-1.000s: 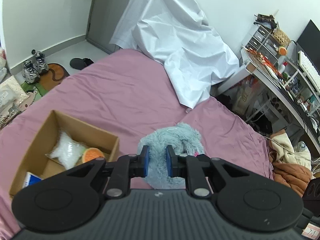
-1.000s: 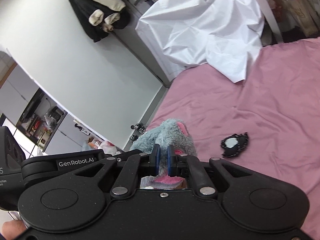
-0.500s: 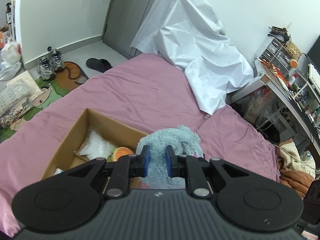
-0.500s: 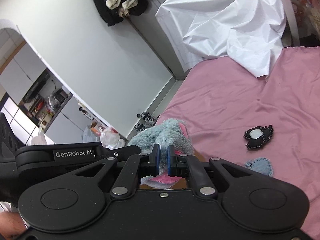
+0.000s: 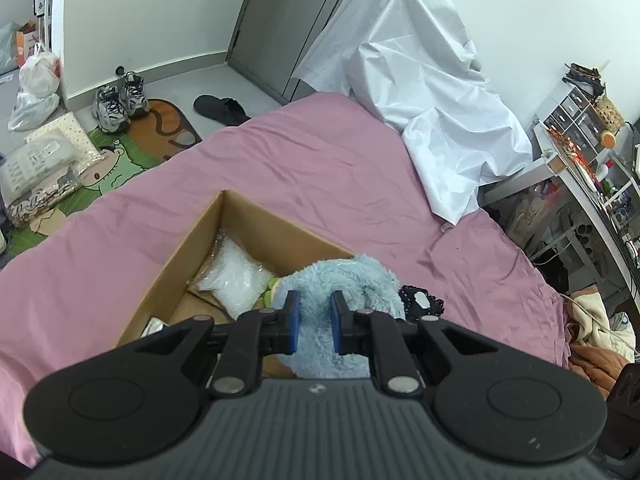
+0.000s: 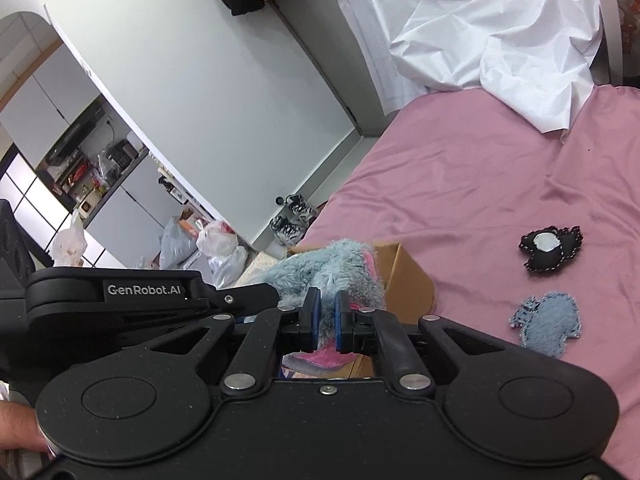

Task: Organize soft objects
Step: 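Carry the grey plush with both grippers over the box, then open both grippers to release the grey plush into the box, then move both grippers toward the blue denim plush and black plush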

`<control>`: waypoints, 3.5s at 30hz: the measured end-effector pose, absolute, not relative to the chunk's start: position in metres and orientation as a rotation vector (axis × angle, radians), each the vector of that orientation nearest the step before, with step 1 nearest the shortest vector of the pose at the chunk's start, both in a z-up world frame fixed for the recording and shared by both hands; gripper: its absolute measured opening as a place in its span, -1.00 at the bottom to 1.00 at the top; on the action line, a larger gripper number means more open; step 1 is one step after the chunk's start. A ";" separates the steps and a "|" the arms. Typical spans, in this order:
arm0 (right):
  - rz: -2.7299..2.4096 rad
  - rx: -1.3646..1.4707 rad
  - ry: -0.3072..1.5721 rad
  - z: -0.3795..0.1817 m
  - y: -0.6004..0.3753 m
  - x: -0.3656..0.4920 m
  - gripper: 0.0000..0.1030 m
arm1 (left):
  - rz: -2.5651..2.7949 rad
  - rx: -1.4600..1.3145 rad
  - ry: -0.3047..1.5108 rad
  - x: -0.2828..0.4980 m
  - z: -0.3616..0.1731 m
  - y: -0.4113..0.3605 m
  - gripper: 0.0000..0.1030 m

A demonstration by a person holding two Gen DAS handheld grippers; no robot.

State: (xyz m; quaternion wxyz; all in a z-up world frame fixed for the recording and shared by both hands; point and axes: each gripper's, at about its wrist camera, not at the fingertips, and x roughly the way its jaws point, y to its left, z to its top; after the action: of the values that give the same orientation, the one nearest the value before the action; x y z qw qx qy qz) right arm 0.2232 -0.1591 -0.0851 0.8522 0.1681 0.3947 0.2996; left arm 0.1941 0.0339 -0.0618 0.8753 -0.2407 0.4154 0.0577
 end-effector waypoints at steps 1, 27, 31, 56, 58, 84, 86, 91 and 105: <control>0.633 0.350 0.832 -0.086 -0.157 0.223 -0.85 | 0.121 -0.505 0.869 0.194 -0.063 0.036 -0.72; 0.631 0.300 0.927 -0.098 -0.137 0.232 -0.31 | 0.207 -0.498 0.893 0.202 -0.072 0.074 -0.28; 0.601 0.283 0.927 -0.095 -0.145 0.232 -0.13 | 0.223 -0.450 0.894 0.204 -0.070 0.063 0.21; 0.363 0.479 0.897 -0.091 -0.257 0.261 0.61 | 0.126 -0.275 0.879 0.221 -0.035 -0.033 0.79; 0.334 0.502 0.903 -0.094 -0.268 0.264 0.64 | 0.122 -0.270 0.874 0.223 -0.032 -0.039 0.79; 0.242 0.608 1.042 -0.144 -0.291 0.276 0.55 | 0.043 -0.301 0.958 0.272 -0.059 -0.089 0.80; 0.237 0.602 1.062 -0.150 -0.288 0.280 0.51 | 0.044 -0.296 0.960 0.273 -0.062 -0.092 0.80; 0.239 0.574 1.098 -0.164 -0.276 0.286 0.41 | 0.044 -0.289 0.973 0.278 -0.068 -0.094 0.80; 0.231 0.535 1.156 -0.188 -0.258 0.295 0.26 | 0.049 -0.249 1.018 0.295 -0.092 -0.102 0.79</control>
State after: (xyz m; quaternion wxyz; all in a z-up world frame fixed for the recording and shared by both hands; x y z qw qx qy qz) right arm 0.2951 -0.2576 -0.1880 0.7976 0.2491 0.5386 0.1078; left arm 0.2945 -0.1020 -0.0920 0.8656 -0.1190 0.4858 0.0232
